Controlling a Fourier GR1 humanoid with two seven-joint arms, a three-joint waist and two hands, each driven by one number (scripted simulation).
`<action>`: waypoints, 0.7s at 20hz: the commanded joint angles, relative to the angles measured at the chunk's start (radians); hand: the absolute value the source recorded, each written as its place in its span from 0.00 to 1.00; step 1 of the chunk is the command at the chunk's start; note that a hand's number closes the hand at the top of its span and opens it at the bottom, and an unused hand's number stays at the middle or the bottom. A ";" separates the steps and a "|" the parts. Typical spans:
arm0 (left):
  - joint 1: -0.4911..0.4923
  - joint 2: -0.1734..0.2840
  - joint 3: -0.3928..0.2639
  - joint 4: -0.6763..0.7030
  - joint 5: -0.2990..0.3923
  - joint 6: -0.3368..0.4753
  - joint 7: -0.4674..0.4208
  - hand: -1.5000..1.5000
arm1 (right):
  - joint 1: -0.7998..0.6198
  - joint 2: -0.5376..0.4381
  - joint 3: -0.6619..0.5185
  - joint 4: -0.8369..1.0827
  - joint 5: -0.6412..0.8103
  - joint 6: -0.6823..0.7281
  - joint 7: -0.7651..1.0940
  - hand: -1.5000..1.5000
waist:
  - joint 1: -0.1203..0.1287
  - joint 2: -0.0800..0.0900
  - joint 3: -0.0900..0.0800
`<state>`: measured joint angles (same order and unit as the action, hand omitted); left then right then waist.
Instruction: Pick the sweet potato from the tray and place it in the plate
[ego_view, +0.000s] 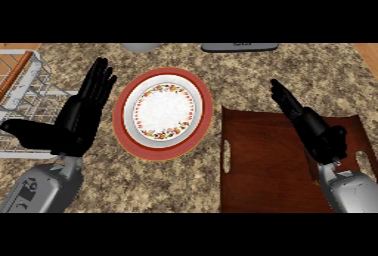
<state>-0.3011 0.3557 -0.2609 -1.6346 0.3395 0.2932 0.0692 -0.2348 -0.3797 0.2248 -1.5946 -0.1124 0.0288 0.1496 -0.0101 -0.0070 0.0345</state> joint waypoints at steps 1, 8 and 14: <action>0.059 0.033 -0.038 -0.037 -0.078 0.012 0.013 0.50 | 0.001 0.043 -0.061 0.025 -0.015 -0.047 -0.043 0.00 | 0.016 0.005 -0.033; 0.284 0.217 0.012 0.125 -0.208 0.038 -0.049 0.50 | 0.065 -0.059 -0.265 -0.083 0.253 -0.411 -0.099 0.00 | -0.016 -0.012 -0.039; 0.356 0.238 0.046 0.134 -0.212 0.032 -0.131 0.50 | 0.309 0.209 -0.155 -0.337 0.388 -0.698 -0.306 0.00 | -0.023 -0.009 -0.035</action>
<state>-0.0284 0.5594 -0.2425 -1.5406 0.1427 0.3104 -0.0492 -0.0617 -0.2742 0.0284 -1.7995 0.1856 -0.5196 -0.0555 -0.0285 -0.0173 0.0028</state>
